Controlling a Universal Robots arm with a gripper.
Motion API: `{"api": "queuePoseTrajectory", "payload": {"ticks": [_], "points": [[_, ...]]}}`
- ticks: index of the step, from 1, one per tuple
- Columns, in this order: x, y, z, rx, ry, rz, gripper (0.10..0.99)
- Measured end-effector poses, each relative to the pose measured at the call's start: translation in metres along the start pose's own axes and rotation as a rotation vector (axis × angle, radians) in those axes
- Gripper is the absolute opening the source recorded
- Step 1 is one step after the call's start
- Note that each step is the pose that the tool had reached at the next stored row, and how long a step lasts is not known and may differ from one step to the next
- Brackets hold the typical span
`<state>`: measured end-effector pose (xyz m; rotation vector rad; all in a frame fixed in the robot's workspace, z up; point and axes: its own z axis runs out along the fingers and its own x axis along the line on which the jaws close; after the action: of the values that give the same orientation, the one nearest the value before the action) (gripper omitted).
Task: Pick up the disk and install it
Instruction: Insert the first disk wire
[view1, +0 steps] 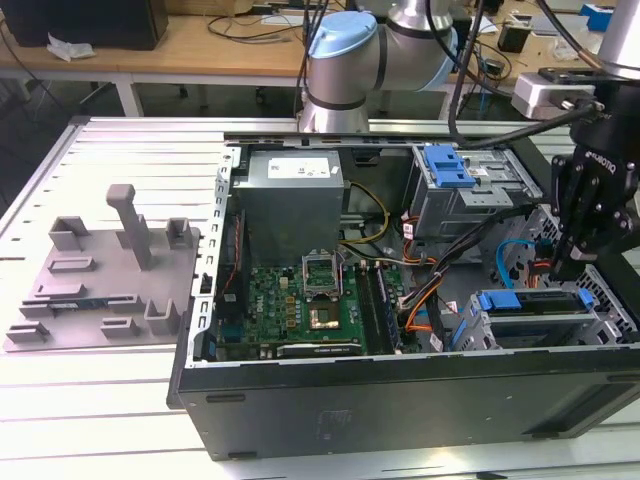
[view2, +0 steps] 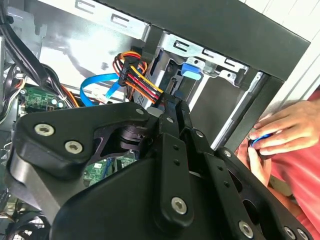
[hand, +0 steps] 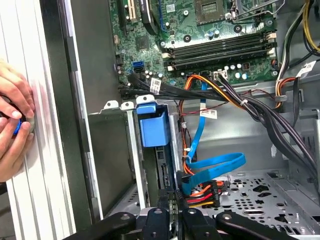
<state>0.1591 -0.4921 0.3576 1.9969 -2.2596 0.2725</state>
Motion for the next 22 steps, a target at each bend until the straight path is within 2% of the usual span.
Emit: {"api": "queuePoseTrajectory", "payload": {"ticks": [2,5,9,11,18,19,20,21,22], "points": [[0.0045,-0.0006,0.0009,-0.002,-0.0148,-0.001,0.169],[0.0081,-0.0010,0.0017,-0.003,-0.0309,-0.003,0.169],[0.0114,-0.0014,0.0024,-0.004,-0.0450,-0.009,0.169],[0.0120,-0.0015,0.0025,-0.003,-0.0497,-0.014,0.169],[0.0125,-0.0015,0.0027,-0.002,-0.0518,-0.022,0.169],[0.0134,-0.0016,0.0028,-0.003,-0.0595,-0.022,0.169],[0.0146,-0.0017,0.0031,-0.005,-0.0758,-0.021,0.169],[0.0170,-0.0020,0.0037,-0.009,-0.1131,-0.020,0.169],[0.0190,-0.0024,0.0041,-0.014,-0.1372,-0.019,0.169]]}}
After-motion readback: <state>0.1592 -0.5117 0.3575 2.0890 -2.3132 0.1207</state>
